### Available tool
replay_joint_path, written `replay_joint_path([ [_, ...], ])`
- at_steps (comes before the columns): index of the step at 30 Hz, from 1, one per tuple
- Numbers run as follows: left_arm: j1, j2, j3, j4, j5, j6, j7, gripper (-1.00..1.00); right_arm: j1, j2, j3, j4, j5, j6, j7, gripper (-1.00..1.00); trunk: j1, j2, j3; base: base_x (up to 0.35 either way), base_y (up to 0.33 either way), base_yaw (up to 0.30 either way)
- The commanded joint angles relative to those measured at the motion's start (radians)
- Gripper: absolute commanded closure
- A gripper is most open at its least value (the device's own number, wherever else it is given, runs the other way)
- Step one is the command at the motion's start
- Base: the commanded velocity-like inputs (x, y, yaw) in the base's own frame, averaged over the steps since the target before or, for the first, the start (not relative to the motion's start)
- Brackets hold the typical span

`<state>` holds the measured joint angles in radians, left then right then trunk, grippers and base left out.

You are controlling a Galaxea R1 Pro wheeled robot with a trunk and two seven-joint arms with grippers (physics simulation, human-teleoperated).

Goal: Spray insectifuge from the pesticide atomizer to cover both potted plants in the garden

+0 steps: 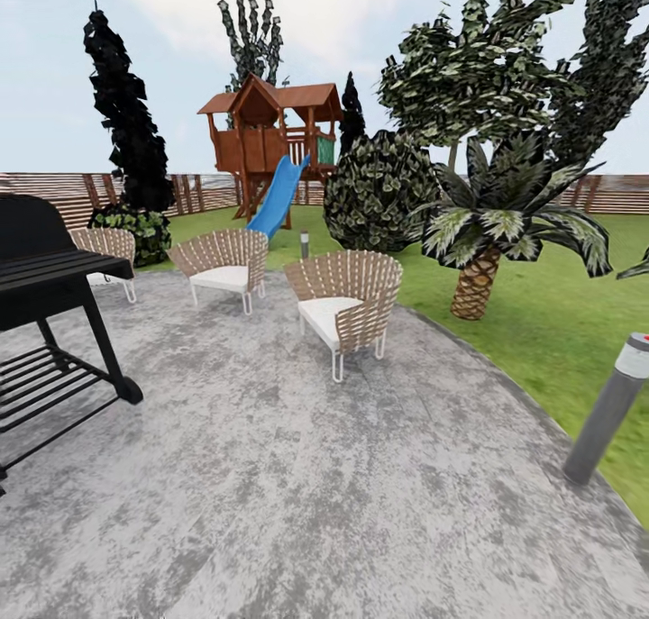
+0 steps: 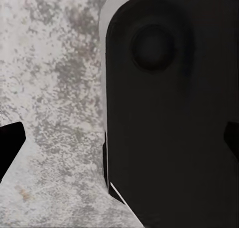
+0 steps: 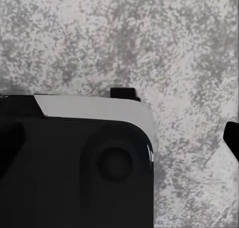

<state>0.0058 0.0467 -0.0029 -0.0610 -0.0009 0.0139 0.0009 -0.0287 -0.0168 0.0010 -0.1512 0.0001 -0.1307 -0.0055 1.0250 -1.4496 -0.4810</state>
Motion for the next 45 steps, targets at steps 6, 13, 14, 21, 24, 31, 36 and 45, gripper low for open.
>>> replay_joint_path([
  [6,-0.004,0.009,0.001,-0.097,0.001,0.001,0.001,-1.0,0.0,-0.015,-0.002,-0.098,0.0,-0.003,-0.001,-1.0,0.0,0.0,-0.006,0.0,0.0,0.252],
  [13,-0.053,0.009,0.004,-0.227,0.002,0.001,0.002,-1.0,0.0,-0.031,-0.004,-0.256,-0.001,-0.004,-0.001,-1.0,0.0,0.0,-0.013,0.0,0.0,0.249],
  [14,-0.06,0.009,0.004,-0.231,0.002,0.001,0.002,-1.0,0.0,-0.031,-0.004,-0.266,-0.001,-0.004,-0.001,-1.0,0.0,0.0,-0.014,0.0,0.0,0.245],
  [21,-0.173,0.009,0.004,-0.248,0.003,-0.035,0.002,-1.0,-0.002,-0.031,-0.004,-0.398,-0.003,-0.004,-0.001,-1.0,0.0,0.0,-0.02,0.0,0.0,0.244],
  [24,-0.21,0.007,0.011,-0.248,0.006,-0.091,0.007,-1.0,-0.002,-0.031,-0.004,-0.445,-0.003,-0.004,-0.001,-1.0,0.0,0.0,-0.023,0.0,0.0,0.243],
  [31,-0.234,0.008,0.08,-0.246,0.044,-0.126,0.009,-1.0,-0.002,-0.031,-0.018,-0.507,-0.001,-0.022,-0.001,-1.0,0.0,0.0,-0.03,0.0,0.0,0.243],
  [36,-0.223,0.014,0.086,-0.235,0.044,-0.2,0.007,-1.0,-0.002,-0.031,-0.029,-0.435,0.0,-0.057,-0.001,-1.0,0.0,0.0,-0.035,0.0,0.0,0.242],
  [45,-0.222,0.018,0.085,-0.232,0.043,-0.263,0.006,-1.0,-0.002,-0.028,-0.03,-0.384,0.0,-0.13,-0.001,-1.0,0.0,0.0,-0.043,0.0,0.0,0.242],
])
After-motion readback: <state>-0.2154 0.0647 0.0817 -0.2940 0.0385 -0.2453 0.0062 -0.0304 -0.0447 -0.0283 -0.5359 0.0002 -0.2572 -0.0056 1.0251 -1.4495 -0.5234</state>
